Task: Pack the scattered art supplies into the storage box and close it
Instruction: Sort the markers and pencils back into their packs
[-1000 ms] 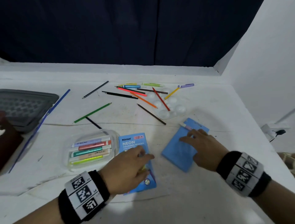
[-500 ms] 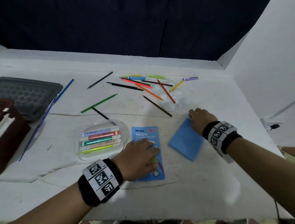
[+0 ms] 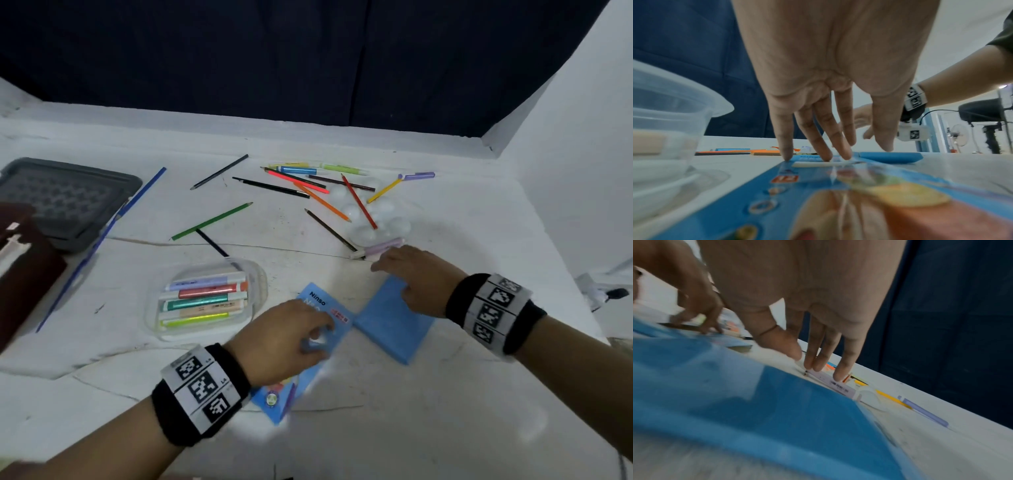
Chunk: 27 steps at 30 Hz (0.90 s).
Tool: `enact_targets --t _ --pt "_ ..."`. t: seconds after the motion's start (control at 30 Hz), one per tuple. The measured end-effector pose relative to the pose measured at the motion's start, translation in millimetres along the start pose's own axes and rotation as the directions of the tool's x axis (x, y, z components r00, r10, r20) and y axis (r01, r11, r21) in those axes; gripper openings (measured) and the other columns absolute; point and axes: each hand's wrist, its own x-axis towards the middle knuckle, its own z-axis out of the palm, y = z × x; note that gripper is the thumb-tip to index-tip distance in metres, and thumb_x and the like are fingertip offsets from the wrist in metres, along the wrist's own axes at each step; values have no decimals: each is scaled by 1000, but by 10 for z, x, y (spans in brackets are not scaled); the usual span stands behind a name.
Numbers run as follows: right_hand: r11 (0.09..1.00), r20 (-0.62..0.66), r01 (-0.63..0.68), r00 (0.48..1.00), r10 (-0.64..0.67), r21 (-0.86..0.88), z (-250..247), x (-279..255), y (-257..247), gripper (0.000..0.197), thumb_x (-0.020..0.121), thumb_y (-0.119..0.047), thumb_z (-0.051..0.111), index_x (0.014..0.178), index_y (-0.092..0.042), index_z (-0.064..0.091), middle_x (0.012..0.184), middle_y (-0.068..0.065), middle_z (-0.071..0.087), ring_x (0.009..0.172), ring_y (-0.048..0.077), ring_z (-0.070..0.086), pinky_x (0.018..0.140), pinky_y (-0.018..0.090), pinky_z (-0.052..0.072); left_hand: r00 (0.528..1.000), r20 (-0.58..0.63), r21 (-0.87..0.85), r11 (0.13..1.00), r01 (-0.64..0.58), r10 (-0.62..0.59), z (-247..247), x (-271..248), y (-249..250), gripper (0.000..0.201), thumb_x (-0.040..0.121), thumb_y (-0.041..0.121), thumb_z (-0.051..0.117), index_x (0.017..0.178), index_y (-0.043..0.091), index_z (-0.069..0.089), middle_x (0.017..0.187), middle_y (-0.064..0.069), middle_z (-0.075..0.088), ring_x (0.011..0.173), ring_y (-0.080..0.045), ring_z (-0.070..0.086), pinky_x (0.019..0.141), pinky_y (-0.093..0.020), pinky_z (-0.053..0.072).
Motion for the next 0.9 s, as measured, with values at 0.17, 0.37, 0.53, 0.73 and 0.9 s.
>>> enact_targets --t 0.17,0.37,0.53,0.73,0.9 --pt "975 386 159 918 -89 -154 -17 -352 233 97 74 -11 58 153 -36 8 163 -5 -1 150 15 2 120 42 15 988 -89 85 987 135 -127 102 -51 54 71 79 70 61 141 38 49 138 6 44 127 -12 43 102 -25 41" --pt "925 399 297 898 -186 -236 -21 -531 447 84 87 -30 55 154 -36 5 163 -2 -3 150 18 1 119 45 8 948 -17 228 922 313 -318 239 -91 241 92 69 81 47 150 40 29 161 0 21 146 -21 26 112 -35 36" --pt "948 196 314 928 -316 43 -205 -608 574 58 85 -39 32 138 -28 51 143 -1 51 131 18 47 110 33 33 941 1 138 932 336 -339 257 -115 275 91 71 54 77 149 50 30 160 16 19 143 -9 31 107 -20 29" --pt "955 39 296 954 -297 24 -434 -454 658 28 93 -32 37 113 -34 56 94 -9 64 92 15 56 87 38 41 932 -6 83 929 361 -362 294 -67 410 102 64 44 85 150 47 29 161 13 18 144 -11 27 115 -27 32" --pt "950 -17 278 959 -284 -143 -276 -211 603 45 95 -29 45 139 -36 41 125 -6 52 120 21 45 99 43 32 899 -33 145 888 437 -437 420 -7 544 95 69 75 68 149 53 22 161 12 18 146 -11 20 118 -38 23"
